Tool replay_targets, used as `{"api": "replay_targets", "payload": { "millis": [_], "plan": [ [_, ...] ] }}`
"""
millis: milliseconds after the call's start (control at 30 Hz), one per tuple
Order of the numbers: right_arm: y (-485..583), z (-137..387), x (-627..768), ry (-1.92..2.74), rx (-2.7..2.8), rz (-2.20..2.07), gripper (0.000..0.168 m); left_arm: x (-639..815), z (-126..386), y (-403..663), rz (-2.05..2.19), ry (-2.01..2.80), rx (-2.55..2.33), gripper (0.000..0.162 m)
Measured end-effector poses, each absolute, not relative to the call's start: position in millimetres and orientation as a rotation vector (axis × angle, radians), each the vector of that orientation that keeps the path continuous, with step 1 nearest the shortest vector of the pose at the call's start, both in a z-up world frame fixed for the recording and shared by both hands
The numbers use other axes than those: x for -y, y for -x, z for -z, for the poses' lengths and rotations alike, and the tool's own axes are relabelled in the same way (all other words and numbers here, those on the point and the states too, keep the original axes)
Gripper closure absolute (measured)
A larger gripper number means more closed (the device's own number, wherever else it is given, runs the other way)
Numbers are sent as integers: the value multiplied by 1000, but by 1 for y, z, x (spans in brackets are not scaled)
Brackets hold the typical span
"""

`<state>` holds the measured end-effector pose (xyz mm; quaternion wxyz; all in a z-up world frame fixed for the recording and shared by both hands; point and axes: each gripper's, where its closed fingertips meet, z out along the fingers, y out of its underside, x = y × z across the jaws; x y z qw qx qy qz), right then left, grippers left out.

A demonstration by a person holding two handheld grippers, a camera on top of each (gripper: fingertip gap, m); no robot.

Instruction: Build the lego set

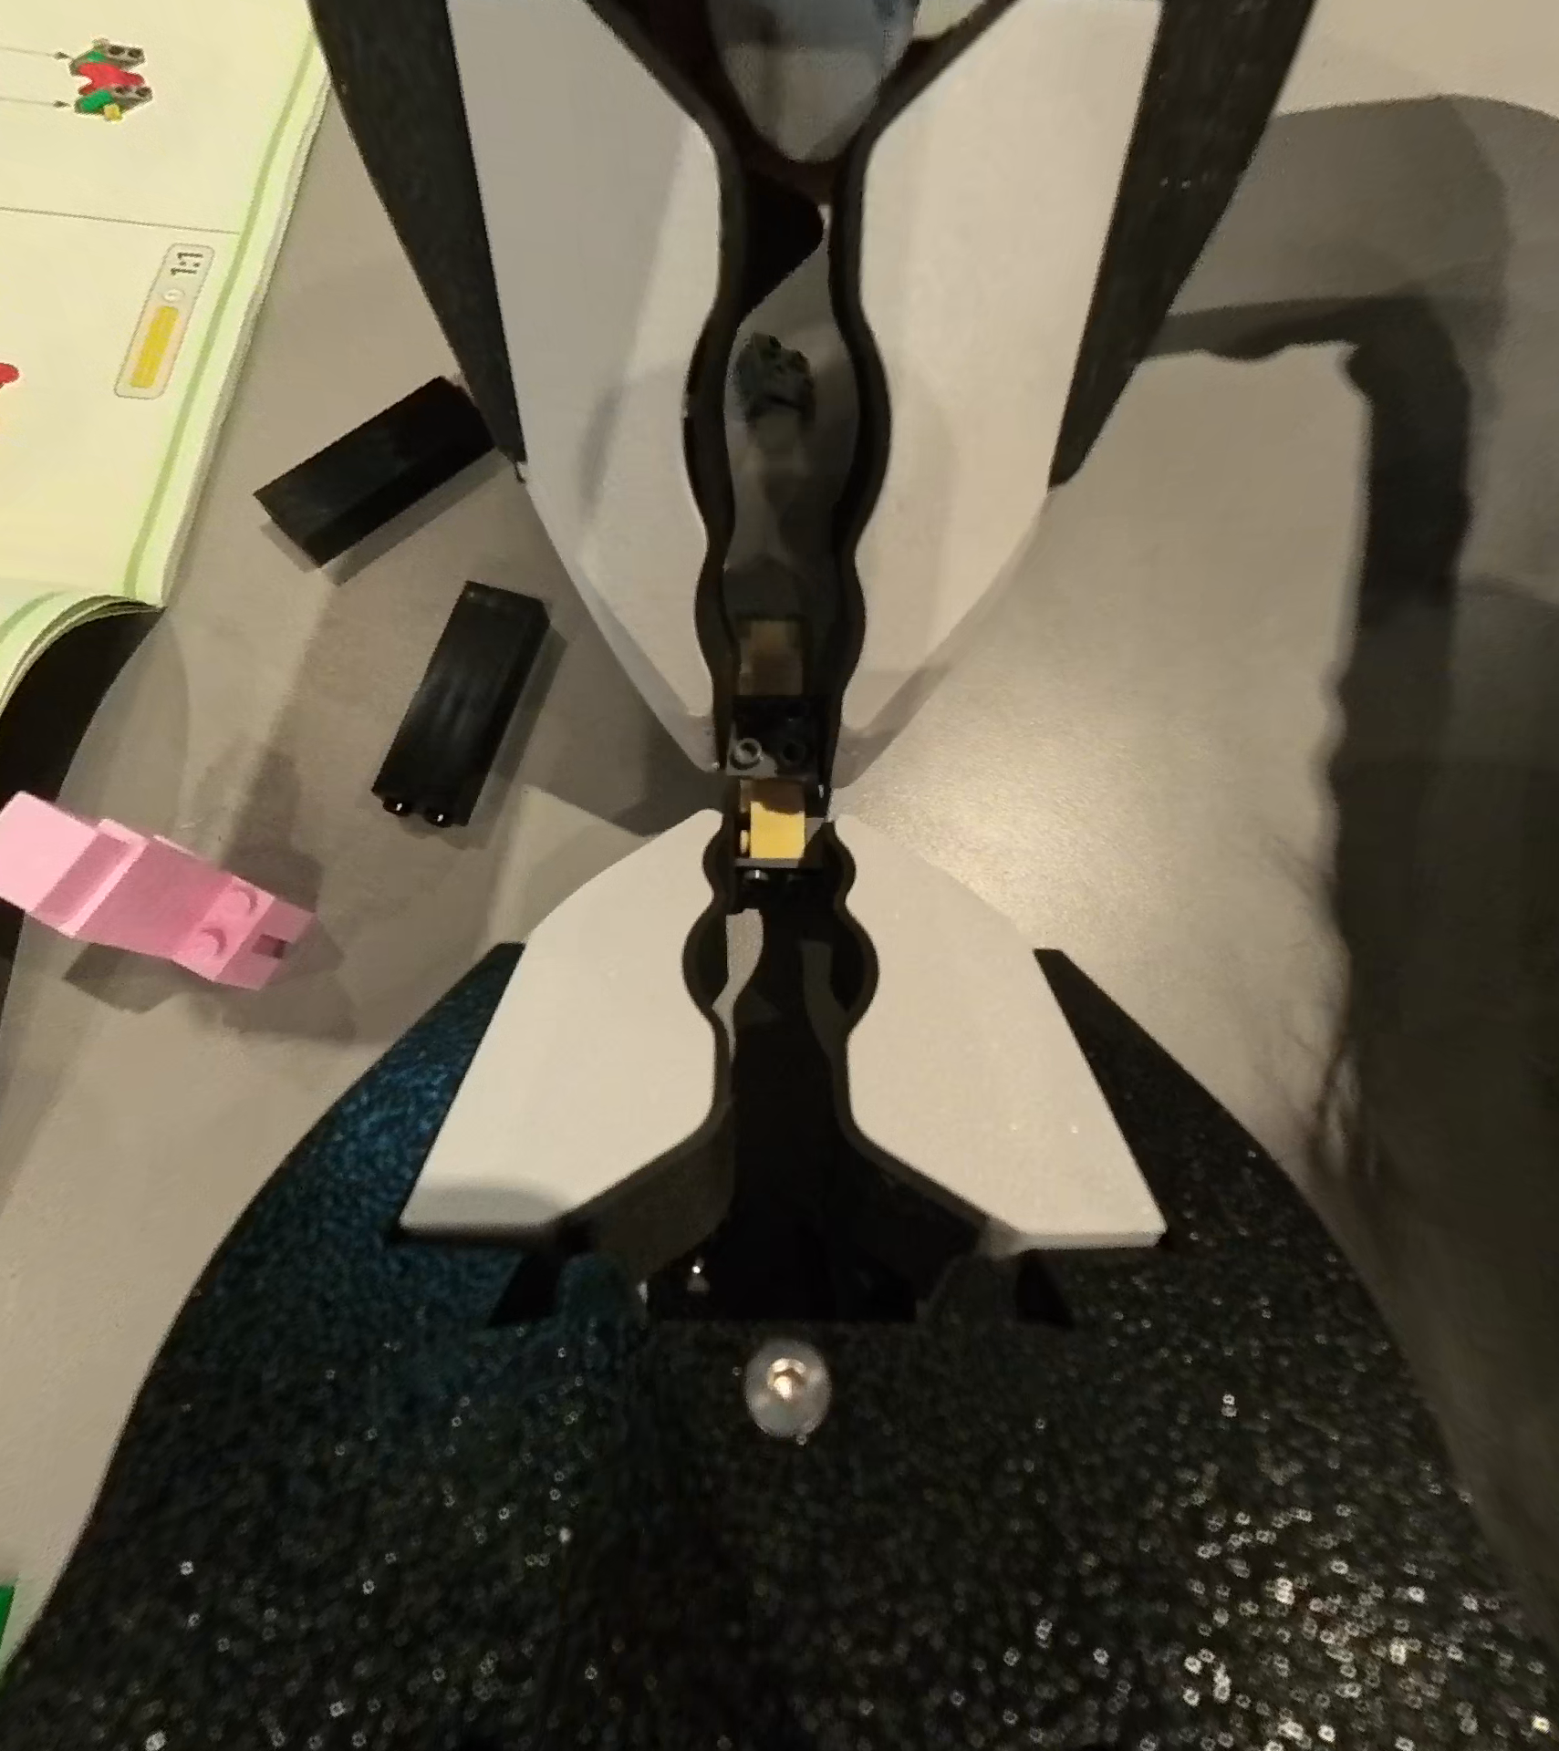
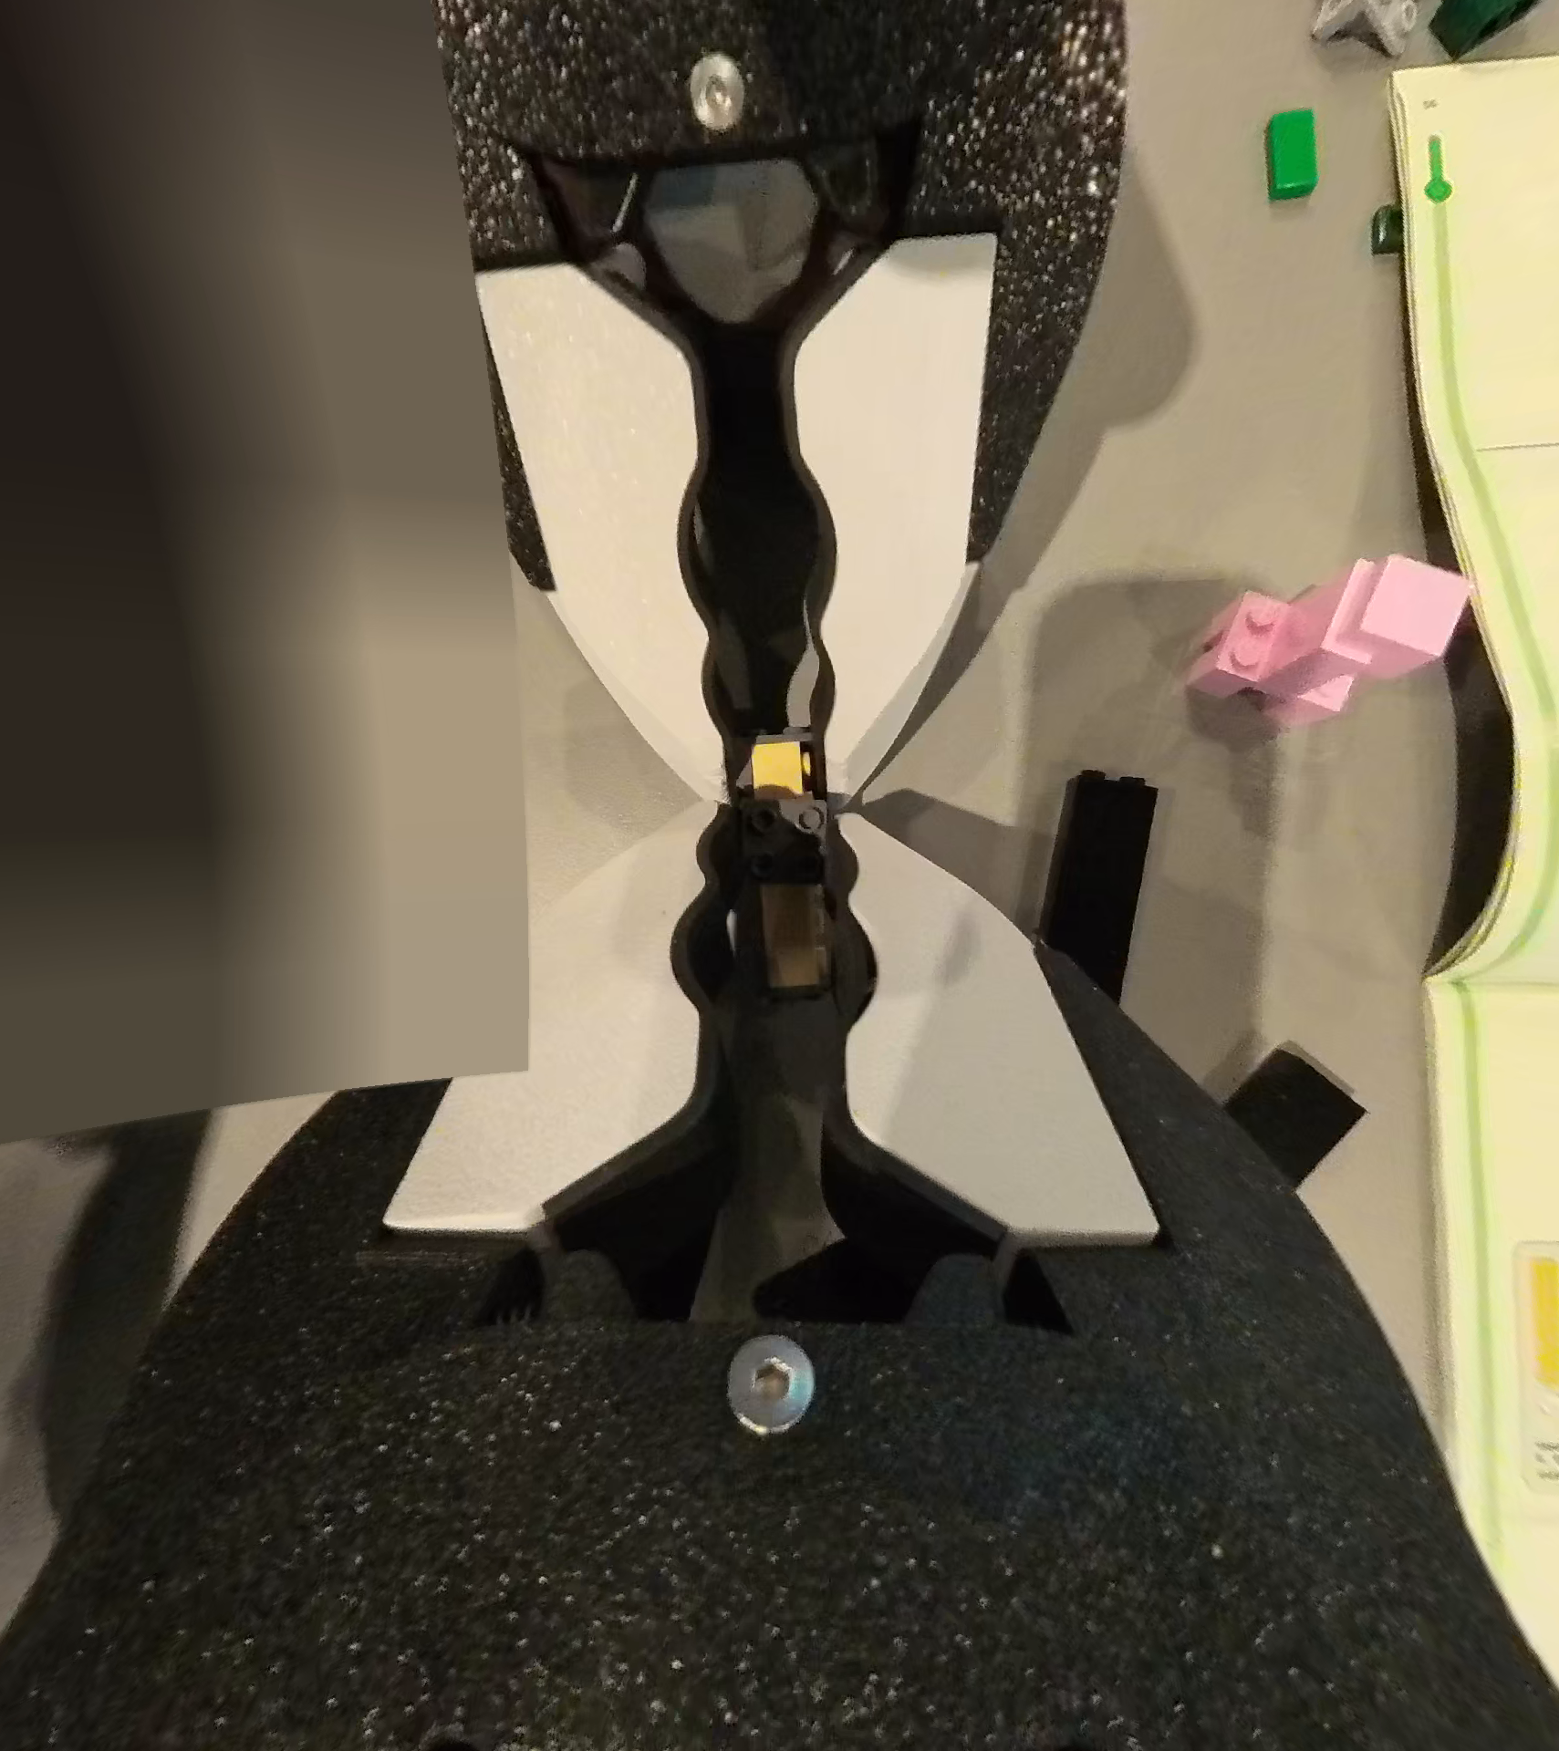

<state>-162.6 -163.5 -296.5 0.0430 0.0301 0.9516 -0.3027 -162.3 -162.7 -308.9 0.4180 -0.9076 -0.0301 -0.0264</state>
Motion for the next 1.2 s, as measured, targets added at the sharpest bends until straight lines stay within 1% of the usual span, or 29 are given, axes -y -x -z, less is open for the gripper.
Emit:
{"api": "replay_targets", "payload": {
  "millis": [433, 667, 867, 1200],
  "plan": [
    [160, 302, 163, -37, -2996, 814, 151, 163, 309, 161, 72, 2276, 71, 146],
    [161, 302, 164, -111, -3004, 855, 151, 163, 309, 161, 75, 2276, 75, 146],
    [160, 303, 164, -44, -3058, 809, 152, 163, 309, 160, 78, 2277, 70, 146],
    [159, 302, 164, -108, -2948, 869, 152, 163, 308, 160, 93, 2274, 72, 146]
  ]
}}
